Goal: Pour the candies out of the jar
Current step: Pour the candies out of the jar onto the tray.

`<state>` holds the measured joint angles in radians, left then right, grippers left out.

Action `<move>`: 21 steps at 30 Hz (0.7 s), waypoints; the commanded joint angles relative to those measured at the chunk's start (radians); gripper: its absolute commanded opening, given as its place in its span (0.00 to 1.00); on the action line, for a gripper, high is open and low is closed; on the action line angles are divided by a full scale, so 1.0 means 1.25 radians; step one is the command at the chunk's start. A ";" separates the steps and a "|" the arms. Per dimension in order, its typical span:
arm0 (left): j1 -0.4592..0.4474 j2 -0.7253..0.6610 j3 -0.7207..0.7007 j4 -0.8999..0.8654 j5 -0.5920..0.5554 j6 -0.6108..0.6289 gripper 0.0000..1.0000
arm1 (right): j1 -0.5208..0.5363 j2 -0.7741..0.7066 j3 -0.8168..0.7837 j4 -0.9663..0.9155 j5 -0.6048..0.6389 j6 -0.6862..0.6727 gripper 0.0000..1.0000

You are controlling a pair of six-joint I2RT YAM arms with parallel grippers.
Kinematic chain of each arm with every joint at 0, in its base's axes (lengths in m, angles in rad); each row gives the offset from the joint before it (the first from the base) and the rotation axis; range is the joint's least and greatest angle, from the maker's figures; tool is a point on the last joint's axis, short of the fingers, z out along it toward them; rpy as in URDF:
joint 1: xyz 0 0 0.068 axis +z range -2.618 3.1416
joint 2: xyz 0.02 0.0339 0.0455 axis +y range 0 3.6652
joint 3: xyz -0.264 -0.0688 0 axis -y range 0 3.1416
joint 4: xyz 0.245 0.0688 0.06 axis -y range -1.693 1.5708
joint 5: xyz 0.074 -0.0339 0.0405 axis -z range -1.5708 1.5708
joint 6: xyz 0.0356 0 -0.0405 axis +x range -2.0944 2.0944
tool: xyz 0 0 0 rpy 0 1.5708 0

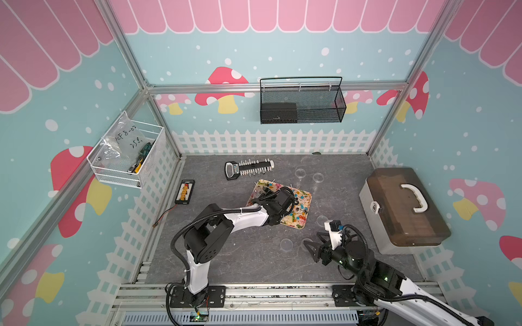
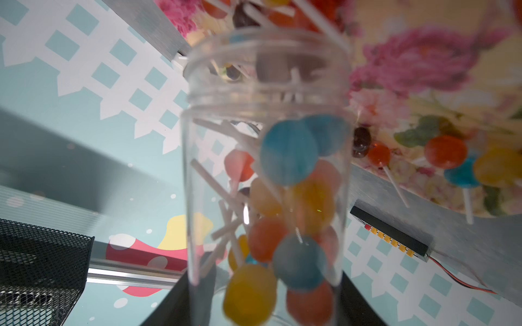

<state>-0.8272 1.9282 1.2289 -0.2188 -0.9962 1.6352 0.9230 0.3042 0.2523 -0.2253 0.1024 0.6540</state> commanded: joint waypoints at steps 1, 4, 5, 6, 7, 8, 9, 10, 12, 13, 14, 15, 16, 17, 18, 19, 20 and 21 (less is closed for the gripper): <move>-0.001 -0.043 -0.017 0.014 0.004 0.072 0.56 | -0.002 0.017 0.021 0.035 -0.019 -0.012 0.79; 0.001 -0.048 -0.031 0.084 0.012 0.094 0.55 | -0.002 0.019 0.024 0.035 -0.021 -0.009 0.79; 0.001 -0.047 -0.032 0.088 0.013 0.100 0.55 | -0.002 0.017 0.023 0.034 -0.021 -0.007 0.78; 0.006 -0.048 -0.033 0.126 0.014 0.108 0.55 | -0.003 0.012 0.022 0.032 -0.018 -0.005 0.79; 0.009 -0.045 -0.028 0.178 0.014 0.101 0.55 | -0.002 0.009 0.020 0.031 -0.015 -0.001 0.78; 0.004 -0.038 -0.019 0.158 0.014 0.079 0.55 | -0.002 0.005 0.018 0.031 -0.013 0.002 0.78; -0.004 -0.033 -0.025 0.106 0.017 0.093 0.55 | -0.002 0.000 0.016 0.030 -0.011 0.005 0.78; -0.006 -0.034 -0.049 0.132 0.023 0.137 0.55 | -0.002 -0.004 0.014 0.031 -0.010 0.008 0.78; -0.003 -0.033 -0.035 0.164 0.022 0.104 0.55 | -0.002 -0.009 0.016 0.024 -0.011 0.009 0.78; -0.003 -0.036 -0.035 0.156 0.023 0.107 0.55 | -0.002 -0.011 0.019 0.017 -0.009 0.010 0.78; -0.002 -0.041 -0.043 0.171 0.024 0.121 0.55 | -0.002 -0.014 0.020 0.012 -0.010 0.010 0.78; -0.002 -0.046 -0.042 0.177 0.026 0.115 0.55 | -0.002 -0.016 0.022 0.007 -0.010 0.010 0.78; -0.004 -0.049 -0.037 0.147 0.028 0.100 0.55 | -0.002 -0.018 0.022 0.004 -0.009 0.011 0.78; -0.007 -0.052 -0.043 0.108 0.033 0.106 0.55 | -0.003 -0.021 0.020 0.002 -0.006 0.012 0.78; -0.007 -0.059 -0.053 0.088 0.035 0.121 0.55 | -0.003 -0.022 0.018 0.002 -0.005 0.012 0.78; -0.001 -0.069 -0.054 0.101 0.039 0.119 0.55 | -0.002 -0.024 0.018 0.002 -0.004 0.013 0.78; 0.004 -0.078 -0.048 0.139 0.051 0.098 0.55 | -0.002 -0.023 0.018 0.002 -0.006 0.012 0.78; -0.001 -0.078 -0.033 0.075 0.062 0.065 0.54 | -0.002 -0.022 0.016 0.002 -0.005 0.015 0.78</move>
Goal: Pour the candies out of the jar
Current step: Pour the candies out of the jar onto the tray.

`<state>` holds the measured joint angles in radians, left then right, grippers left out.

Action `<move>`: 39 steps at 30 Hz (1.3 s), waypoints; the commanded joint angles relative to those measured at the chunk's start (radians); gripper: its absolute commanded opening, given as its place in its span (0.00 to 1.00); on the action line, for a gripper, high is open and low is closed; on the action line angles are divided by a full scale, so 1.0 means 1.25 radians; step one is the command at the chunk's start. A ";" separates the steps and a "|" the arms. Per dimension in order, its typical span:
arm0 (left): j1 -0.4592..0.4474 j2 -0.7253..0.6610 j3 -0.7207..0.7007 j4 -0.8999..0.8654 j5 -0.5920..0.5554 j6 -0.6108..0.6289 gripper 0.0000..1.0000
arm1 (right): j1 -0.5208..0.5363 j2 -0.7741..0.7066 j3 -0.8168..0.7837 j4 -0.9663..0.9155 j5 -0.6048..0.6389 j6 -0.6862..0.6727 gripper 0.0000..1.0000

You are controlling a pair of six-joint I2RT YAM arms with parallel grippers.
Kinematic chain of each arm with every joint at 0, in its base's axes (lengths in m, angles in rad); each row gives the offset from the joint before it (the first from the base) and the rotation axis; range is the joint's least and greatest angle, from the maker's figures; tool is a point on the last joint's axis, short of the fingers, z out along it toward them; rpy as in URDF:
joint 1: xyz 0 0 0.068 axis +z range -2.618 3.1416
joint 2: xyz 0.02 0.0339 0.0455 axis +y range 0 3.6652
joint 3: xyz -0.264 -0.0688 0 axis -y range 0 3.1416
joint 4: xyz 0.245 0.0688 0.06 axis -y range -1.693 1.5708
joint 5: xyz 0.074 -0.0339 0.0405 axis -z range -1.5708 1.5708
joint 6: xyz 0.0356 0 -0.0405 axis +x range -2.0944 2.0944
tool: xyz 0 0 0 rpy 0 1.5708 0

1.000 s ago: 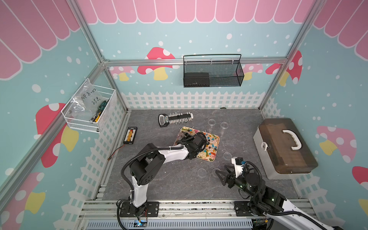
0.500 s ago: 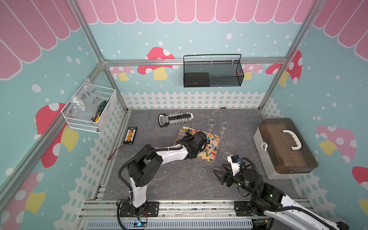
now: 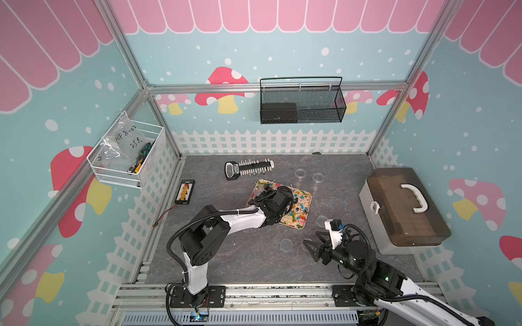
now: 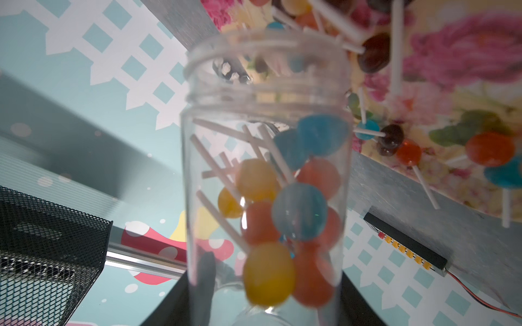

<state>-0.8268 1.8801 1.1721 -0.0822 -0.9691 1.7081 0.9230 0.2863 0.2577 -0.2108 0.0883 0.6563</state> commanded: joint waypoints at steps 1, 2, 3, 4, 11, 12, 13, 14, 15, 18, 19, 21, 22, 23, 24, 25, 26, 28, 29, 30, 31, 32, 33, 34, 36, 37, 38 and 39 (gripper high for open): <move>-0.009 -0.039 0.004 -0.110 0.045 0.017 0.54 | -0.002 -0.006 0.010 -0.007 0.008 0.015 0.78; -0.009 -0.046 -0.027 -0.084 0.048 0.055 0.54 | -0.003 -0.004 0.007 -0.001 0.008 0.015 0.78; -0.001 -0.044 -0.030 -0.009 0.037 0.041 0.54 | -0.002 -0.001 0.008 0.001 0.007 0.015 0.78; 0.003 -0.038 -0.020 0.008 0.027 0.017 0.54 | -0.002 0.001 0.010 -0.001 0.003 0.015 0.78; 0.005 -0.045 -0.025 -0.047 0.049 0.075 0.54 | -0.003 0.008 0.007 0.008 0.003 0.026 0.78; 0.010 -0.041 -0.015 0.019 0.041 0.054 0.55 | -0.003 0.008 0.006 0.013 0.003 0.025 0.78; 0.015 -0.036 0.016 0.028 0.038 -0.007 0.55 | -0.002 0.010 0.007 0.012 0.002 0.025 0.77; 0.009 -0.024 0.059 -0.085 0.051 -0.078 0.54 | -0.002 0.011 0.007 0.011 0.000 0.025 0.78; 0.001 -0.028 0.051 -0.174 0.069 -0.025 0.54 | -0.002 0.013 0.005 0.013 0.001 0.029 0.78; 0.007 -0.028 0.015 -0.010 0.048 -0.011 0.54 | -0.002 0.021 0.012 0.013 -0.009 0.026 0.77; 0.007 -0.019 0.044 -0.117 0.045 -0.035 0.54 | -0.002 0.024 0.012 0.011 -0.007 0.028 0.77; 0.019 -0.039 -0.030 0.082 0.058 0.087 0.55 | -0.002 0.028 0.011 0.015 -0.003 0.027 0.77; 0.024 -0.037 0.000 0.077 0.055 0.002 0.55 | -0.003 0.031 0.012 0.015 -0.002 0.024 0.77; 0.017 -0.029 0.057 -0.090 0.063 -0.103 0.55 | -0.002 0.032 0.012 0.015 -0.001 0.025 0.77; 0.010 -0.025 0.081 -0.235 0.077 -0.118 0.55 | -0.002 0.032 0.009 0.020 0.003 0.030 0.77; 0.014 -0.039 0.016 -0.072 0.068 -0.017 0.55 | -0.002 0.035 0.004 0.031 0.003 0.031 0.77; 0.025 -0.049 -0.040 0.119 0.076 0.058 0.56 | -0.002 0.037 0.004 0.034 0.000 0.031 0.77; 0.014 -0.030 0.043 -0.166 0.080 -0.070 0.55 | -0.002 0.043 0.007 0.034 -0.004 0.031 0.77; 0.011 -0.034 0.031 -0.158 0.085 -0.031 0.55 | -0.002 0.046 0.006 0.036 -0.003 0.031 0.77; 0.017 -0.044 -0.028 0.055 0.083 0.056 0.55 | -0.002 0.050 0.007 0.037 -0.003 0.029 0.77; 0.022 -0.043 -0.020 0.106 0.070 0.041 0.55 | -0.002 0.053 0.011 0.034 -0.007 0.025 0.77; 0.018 -0.036 0.026 -0.018 0.067 -0.041 0.55 | -0.002 0.056 0.015 0.029 -0.011 0.023 0.77; 0.013 -0.030 0.066 -0.175 0.077 -0.081 0.55 | -0.002 0.058 0.016 0.028 -0.012 0.024 0.77; 0.017 -0.041 0.034 -0.086 0.078 -0.030 0.56 | -0.002 0.059 0.015 0.028 -0.011 0.025 0.77; 0.028 -0.059 0.003 0.054 0.087 -0.028 0.56 | -0.002 0.057 0.016 0.028 -0.010 0.024 0.77; 0.024 -0.059 0.054 -0.101 0.103 -0.128 0.56 | -0.002 0.055 0.015 0.027 -0.008 0.027 0.77; 0.019 -0.057 0.089 -0.211 0.121 -0.173 0.56 | -0.002 0.053 0.013 0.029 -0.006 0.030 0.77; 0.019 -0.060 0.078 -0.189 0.115 -0.158 0.56 | -0.002 0.052 0.010 0.034 -0.004 0.032 0.77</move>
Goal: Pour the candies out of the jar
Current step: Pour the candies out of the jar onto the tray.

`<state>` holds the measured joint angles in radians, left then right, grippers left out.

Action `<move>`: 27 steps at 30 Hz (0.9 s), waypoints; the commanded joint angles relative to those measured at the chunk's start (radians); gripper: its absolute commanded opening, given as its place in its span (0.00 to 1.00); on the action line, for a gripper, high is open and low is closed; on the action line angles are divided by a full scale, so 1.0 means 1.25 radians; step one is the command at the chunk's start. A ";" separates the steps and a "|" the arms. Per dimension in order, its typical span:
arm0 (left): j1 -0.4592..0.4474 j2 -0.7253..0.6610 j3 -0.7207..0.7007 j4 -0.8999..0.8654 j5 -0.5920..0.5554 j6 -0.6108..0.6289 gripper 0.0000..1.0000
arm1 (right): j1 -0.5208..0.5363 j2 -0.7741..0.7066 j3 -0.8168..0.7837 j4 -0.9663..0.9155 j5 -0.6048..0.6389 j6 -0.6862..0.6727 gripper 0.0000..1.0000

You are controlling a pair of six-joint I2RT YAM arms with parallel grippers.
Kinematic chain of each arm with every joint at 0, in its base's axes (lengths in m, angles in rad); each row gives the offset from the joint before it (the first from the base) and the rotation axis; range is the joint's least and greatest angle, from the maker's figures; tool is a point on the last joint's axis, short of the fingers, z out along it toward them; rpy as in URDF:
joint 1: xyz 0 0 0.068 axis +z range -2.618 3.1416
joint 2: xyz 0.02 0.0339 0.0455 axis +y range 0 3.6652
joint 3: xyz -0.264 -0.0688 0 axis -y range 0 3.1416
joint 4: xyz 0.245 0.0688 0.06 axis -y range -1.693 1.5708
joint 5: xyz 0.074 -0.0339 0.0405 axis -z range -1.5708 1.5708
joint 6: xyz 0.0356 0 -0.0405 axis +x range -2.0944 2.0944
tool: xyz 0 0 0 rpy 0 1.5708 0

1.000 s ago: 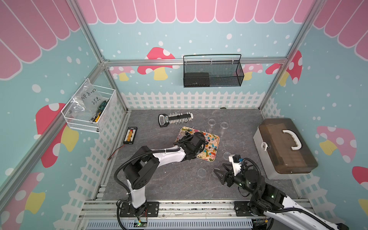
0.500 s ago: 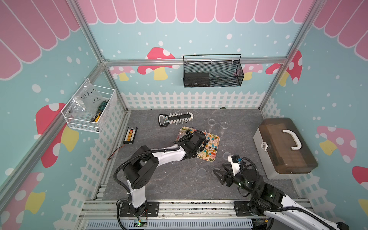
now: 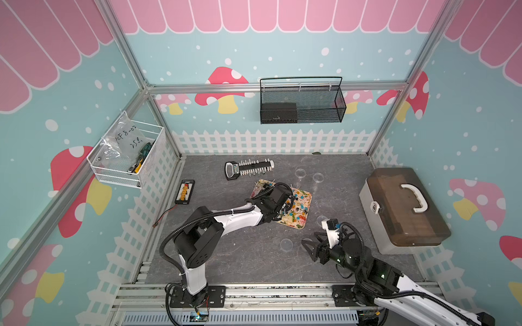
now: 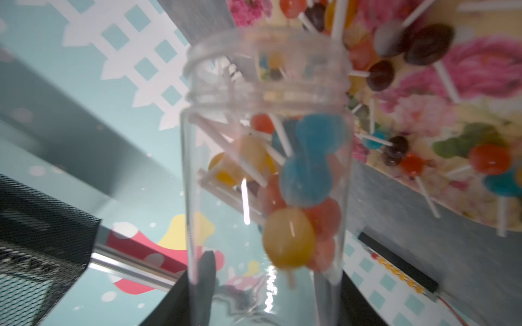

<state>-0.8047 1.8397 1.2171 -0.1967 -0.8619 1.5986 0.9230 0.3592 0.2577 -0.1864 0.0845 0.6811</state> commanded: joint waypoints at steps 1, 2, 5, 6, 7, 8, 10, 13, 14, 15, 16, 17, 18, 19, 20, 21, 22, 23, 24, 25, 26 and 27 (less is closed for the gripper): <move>0.006 -0.031 0.018 -0.025 0.019 -0.032 0.57 | -0.002 -0.006 0.010 0.017 0.001 0.012 0.77; 0.009 -0.036 0.012 -0.007 0.020 -0.028 0.58 | -0.002 -0.005 0.010 0.018 0.001 0.012 0.77; 0.011 -0.036 0.030 -0.078 0.024 -0.033 0.58 | -0.003 0.001 0.012 0.017 -0.004 0.011 0.77; 0.020 -0.036 0.007 0.028 0.005 -0.005 0.58 | -0.001 0.003 0.013 0.017 -0.004 0.011 0.77; 0.029 -0.039 0.013 0.044 0.007 -0.044 0.59 | -0.001 0.004 0.015 0.017 -0.006 0.012 0.77; 0.034 -0.041 0.056 -0.081 0.049 -0.134 0.58 | -0.002 0.003 0.015 0.017 -0.009 0.012 0.77; 0.033 -0.035 0.070 -0.179 0.064 -0.141 0.58 | -0.003 0.001 0.014 0.017 -0.008 0.015 0.77; 0.040 -0.044 0.024 -0.094 0.055 -0.127 0.59 | -0.003 -0.003 0.012 0.015 -0.006 0.016 0.77; 0.032 -0.043 0.059 -0.237 0.105 -0.167 0.59 | -0.002 -0.004 0.009 0.018 -0.004 0.017 0.77; 0.029 -0.044 0.044 -0.196 0.086 -0.136 0.59 | -0.002 -0.002 0.008 0.021 -0.003 0.016 0.77; 0.035 -0.046 0.020 -0.101 0.051 -0.104 0.60 | -0.002 0.001 0.010 0.021 -0.003 0.016 0.77; 0.044 -0.049 0.031 -0.109 0.062 -0.132 0.60 | -0.002 0.004 0.011 0.021 -0.005 0.013 0.77; 0.042 -0.042 0.089 -0.262 0.125 -0.182 0.60 | -0.002 0.007 0.012 0.021 -0.007 0.015 0.77; 0.037 -0.038 0.084 -0.346 0.139 -0.149 0.60 | -0.002 0.010 0.012 0.024 -0.009 0.014 0.77; 0.027 -0.035 0.003 -0.210 0.042 -0.044 0.60 | -0.002 0.015 0.012 0.027 -0.009 0.011 0.77; 0.031 -0.022 -0.069 0.029 -0.050 0.110 0.60 | -0.002 0.018 0.013 0.028 -0.009 0.010 0.77; 0.034 -0.014 -0.074 0.100 -0.074 0.143 0.60 | -0.002 0.021 0.015 0.027 -0.012 0.010 0.77; 0.029 -0.016 -0.042 0.033 -0.059 0.076 0.60 | -0.001 0.025 0.014 0.031 -0.014 0.010 0.77; 0.023 -0.017 -0.018 -0.030 -0.044 0.029 0.59 | -0.002 0.027 0.012 0.035 -0.016 0.010 0.77; 0.019 -0.017 -0.025 -0.012 -0.049 0.037 0.59 | -0.002 0.027 0.012 0.037 -0.015 0.011 0.77; 0.017 -0.018 -0.052 0.076 -0.060 0.102 0.59 | -0.002 0.028 0.013 0.034 -0.017 0.011 0.77; 0.017 -0.017 -0.076 0.156 -0.062 0.160 0.59 | -0.002 0.027 0.012 0.036 -0.018 0.012 0.77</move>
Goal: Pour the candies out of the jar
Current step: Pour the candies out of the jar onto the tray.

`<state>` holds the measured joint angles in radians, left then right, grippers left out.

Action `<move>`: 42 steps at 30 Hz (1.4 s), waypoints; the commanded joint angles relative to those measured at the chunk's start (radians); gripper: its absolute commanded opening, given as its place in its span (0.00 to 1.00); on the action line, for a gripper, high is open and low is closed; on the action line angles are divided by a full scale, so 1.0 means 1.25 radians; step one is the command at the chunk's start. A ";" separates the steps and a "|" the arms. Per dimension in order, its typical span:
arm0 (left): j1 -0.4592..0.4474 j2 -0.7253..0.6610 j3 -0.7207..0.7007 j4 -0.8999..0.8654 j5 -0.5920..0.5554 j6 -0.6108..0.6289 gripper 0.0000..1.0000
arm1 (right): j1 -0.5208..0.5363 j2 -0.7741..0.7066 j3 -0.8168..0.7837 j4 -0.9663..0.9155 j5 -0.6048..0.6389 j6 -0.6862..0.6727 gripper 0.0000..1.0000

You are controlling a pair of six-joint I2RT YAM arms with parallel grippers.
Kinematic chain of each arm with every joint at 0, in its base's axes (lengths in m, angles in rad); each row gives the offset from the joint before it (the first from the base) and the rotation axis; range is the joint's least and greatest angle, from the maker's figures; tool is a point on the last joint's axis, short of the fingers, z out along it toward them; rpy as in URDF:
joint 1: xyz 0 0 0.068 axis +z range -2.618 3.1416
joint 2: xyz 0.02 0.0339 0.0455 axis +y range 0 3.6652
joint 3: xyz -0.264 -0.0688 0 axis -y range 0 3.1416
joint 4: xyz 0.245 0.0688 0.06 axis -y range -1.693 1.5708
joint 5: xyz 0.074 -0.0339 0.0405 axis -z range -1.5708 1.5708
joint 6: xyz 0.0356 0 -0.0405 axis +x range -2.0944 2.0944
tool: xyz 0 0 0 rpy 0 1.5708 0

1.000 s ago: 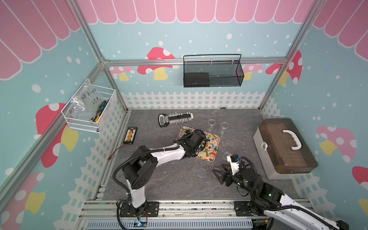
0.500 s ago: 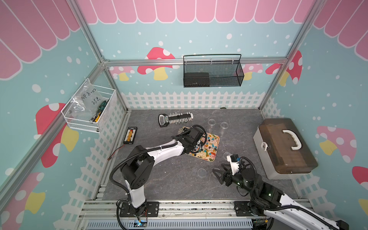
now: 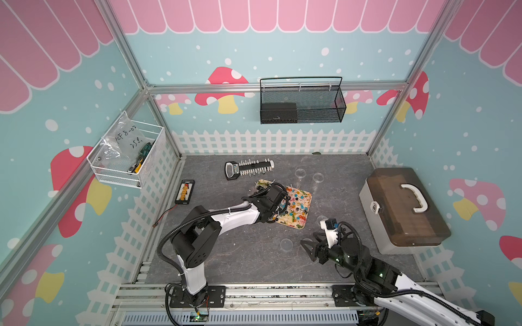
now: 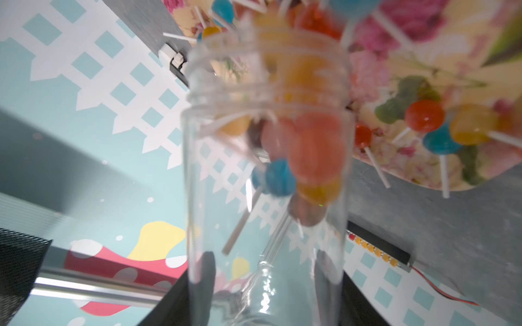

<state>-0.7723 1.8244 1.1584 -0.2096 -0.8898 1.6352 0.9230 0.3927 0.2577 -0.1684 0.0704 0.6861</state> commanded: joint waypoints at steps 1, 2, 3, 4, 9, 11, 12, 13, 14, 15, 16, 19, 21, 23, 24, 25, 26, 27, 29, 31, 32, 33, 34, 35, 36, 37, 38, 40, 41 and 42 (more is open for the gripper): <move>-0.009 -0.003 -0.020 0.166 -0.041 0.134 0.59 | -0.002 -0.001 0.012 0.022 -0.005 0.009 0.77; -0.010 -0.002 -0.005 0.142 -0.038 0.112 0.59 | -0.002 -0.002 0.012 0.023 -0.005 0.008 0.77; -0.010 0.000 -0.001 0.137 -0.036 0.108 0.59 | -0.002 -0.005 0.011 0.021 -0.005 0.006 0.77; -0.011 0.000 0.000 0.142 -0.035 0.110 0.59 | -0.001 -0.008 0.009 0.021 -0.003 0.007 0.77; -0.018 0.002 -0.009 0.153 -0.038 0.110 0.59 | -0.002 -0.018 -0.002 0.027 0.005 0.012 0.77; -0.020 -0.001 -0.007 0.156 -0.037 0.114 0.59 | -0.002 -0.015 -0.001 0.028 0.005 0.011 0.77; -0.022 -0.004 -0.005 0.158 -0.038 0.115 0.59 | -0.002 -0.014 -0.001 0.027 0.007 0.010 0.77; -0.024 -0.008 -0.005 0.162 -0.038 0.119 0.59 | -0.002 -0.011 0.000 0.027 0.008 0.010 0.77; -0.025 -0.012 -0.004 0.166 -0.037 0.123 0.59 | -0.002 -0.009 0.001 0.027 0.008 0.009 0.77; -0.026 -0.015 -0.002 0.168 -0.036 0.124 0.59 | -0.002 -0.005 0.004 0.027 0.006 0.010 0.77; -0.026 -0.017 0.000 0.167 -0.036 0.124 0.59 | -0.002 -0.004 0.006 0.027 0.005 0.009 0.77; -0.026 -0.025 0.006 0.161 -0.037 0.125 0.59 | -0.001 -0.002 0.010 0.026 0.003 0.010 0.77; -0.027 -0.028 0.009 0.157 -0.038 0.126 0.60 | -0.002 -0.007 0.010 0.026 0.003 0.009 0.77; -0.026 -0.033 0.008 0.152 -0.040 0.125 0.59 | -0.001 -0.012 0.010 0.022 0.002 0.008 0.77; -0.026 -0.036 0.007 0.148 -0.041 0.122 0.60 | -0.002 -0.017 0.010 0.018 0.005 0.008 0.77; -0.026 -0.037 0.007 0.145 -0.042 0.116 0.60 | -0.003 -0.020 0.010 0.014 0.006 0.006 0.77; -0.027 -0.037 0.012 0.142 -0.043 0.089 0.60 | -0.002 -0.023 0.013 0.009 0.006 0.002 0.77; -0.026 -0.038 0.027 0.112 -0.042 0.035 0.60 | -0.002 -0.025 0.019 0.003 0.006 -0.006 0.77; -0.024 -0.040 0.103 -0.064 -0.032 -0.145 0.59 | -0.001 -0.025 0.042 -0.023 0.008 -0.022 0.77; -0.024 -0.052 0.180 -0.252 0.018 -0.348 0.60 | -0.002 -0.013 0.084 -0.062 0.012 -0.050 0.77; -0.024 -0.066 0.198 -0.312 0.055 -0.437 0.59 | -0.002 -0.001 0.113 -0.086 0.014 -0.070 0.77; -0.025 -0.087 0.206 -0.346 0.091 -0.508 0.59 | -0.003 0.013 0.144 -0.107 0.014 -0.089 0.77; -0.025 -0.106 0.207 -0.369 0.122 -0.564 0.59 | -0.002 0.026 0.172 -0.123 0.014 -0.104 0.77; -0.025 -0.129 0.206 -0.391 0.171 -0.627 0.60 | -0.002 0.045 0.205 -0.139 0.016 -0.122 0.77; -0.025 -0.153 0.203 -0.411 0.221 -0.678 0.59 | -0.004 0.066 0.240 -0.155 0.017 -0.138 0.77; -0.025 -0.175 0.194 -0.420 0.257 -0.713 0.59 | -0.004 0.085 0.271 -0.167 0.016 -0.153 0.77; -0.025 -0.198 0.183 -0.425 0.293 -0.750 0.59 | -0.006 0.108 0.312 -0.183 0.011 -0.170 0.77; -0.024 -0.248 0.155 -0.430 0.352 -0.810 0.59 | -0.009 0.152 0.397 -0.213 0.003 -0.199 0.77; -0.021 -0.282 0.138 -0.431 0.391 -0.840 0.59 | -0.012 0.177 0.439 -0.229 -0.001 -0.213 0.77; -0.016 -0.320 0.118 -0.431 0.445 -0.859 0.60 | -0.016 0.200 0.480 -0.242 -0.004 -0.225 0.77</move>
<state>-0.7994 1.5047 1.3571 -0.6567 -0.5449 0.7822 0.9146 0.5938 0.7547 -0.3923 0.0757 0.4911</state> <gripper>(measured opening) 0.598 0.770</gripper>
